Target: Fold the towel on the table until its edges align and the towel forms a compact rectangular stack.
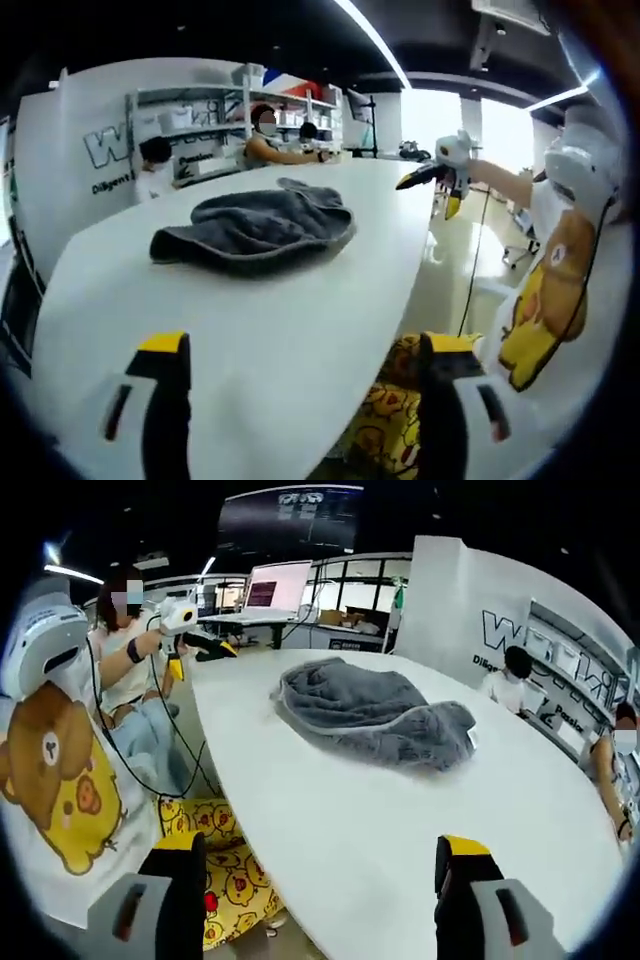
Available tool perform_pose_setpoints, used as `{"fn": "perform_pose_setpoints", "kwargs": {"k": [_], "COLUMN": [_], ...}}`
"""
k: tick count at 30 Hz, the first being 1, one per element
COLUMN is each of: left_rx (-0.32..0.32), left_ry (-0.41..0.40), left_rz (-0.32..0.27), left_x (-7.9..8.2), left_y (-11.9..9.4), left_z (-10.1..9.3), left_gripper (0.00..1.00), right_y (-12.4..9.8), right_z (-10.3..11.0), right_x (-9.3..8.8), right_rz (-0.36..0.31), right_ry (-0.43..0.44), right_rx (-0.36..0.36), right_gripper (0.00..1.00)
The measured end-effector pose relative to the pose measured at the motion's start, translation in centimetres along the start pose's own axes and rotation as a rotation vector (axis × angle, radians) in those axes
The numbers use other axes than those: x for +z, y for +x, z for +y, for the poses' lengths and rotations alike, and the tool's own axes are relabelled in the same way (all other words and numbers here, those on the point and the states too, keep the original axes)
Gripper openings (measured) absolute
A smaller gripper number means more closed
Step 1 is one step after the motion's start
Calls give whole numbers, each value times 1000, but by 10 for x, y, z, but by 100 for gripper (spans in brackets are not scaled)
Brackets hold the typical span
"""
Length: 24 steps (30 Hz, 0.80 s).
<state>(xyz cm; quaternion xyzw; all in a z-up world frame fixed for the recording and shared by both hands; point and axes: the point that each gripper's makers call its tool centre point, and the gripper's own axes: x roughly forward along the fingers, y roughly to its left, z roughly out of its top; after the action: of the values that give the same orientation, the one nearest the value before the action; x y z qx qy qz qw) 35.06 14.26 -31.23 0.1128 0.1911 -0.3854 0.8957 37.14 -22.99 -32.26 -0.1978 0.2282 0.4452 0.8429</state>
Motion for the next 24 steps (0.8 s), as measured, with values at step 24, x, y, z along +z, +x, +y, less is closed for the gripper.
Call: {"fn": "perform_pose_setpoints", "kwargs": {"k": [24], "left_rx": [8], "left_ry": [-2], "left_rz": [0], "left_x": [-3], "left_y": [3], "left_z": [9], "left_gripper": [99], "right_y": [69], "right_z": [-99], "right_x": [87], "right_rz": [176], "right_ry": [-319], "right_rx": [162], "right_gripper": [87]}}
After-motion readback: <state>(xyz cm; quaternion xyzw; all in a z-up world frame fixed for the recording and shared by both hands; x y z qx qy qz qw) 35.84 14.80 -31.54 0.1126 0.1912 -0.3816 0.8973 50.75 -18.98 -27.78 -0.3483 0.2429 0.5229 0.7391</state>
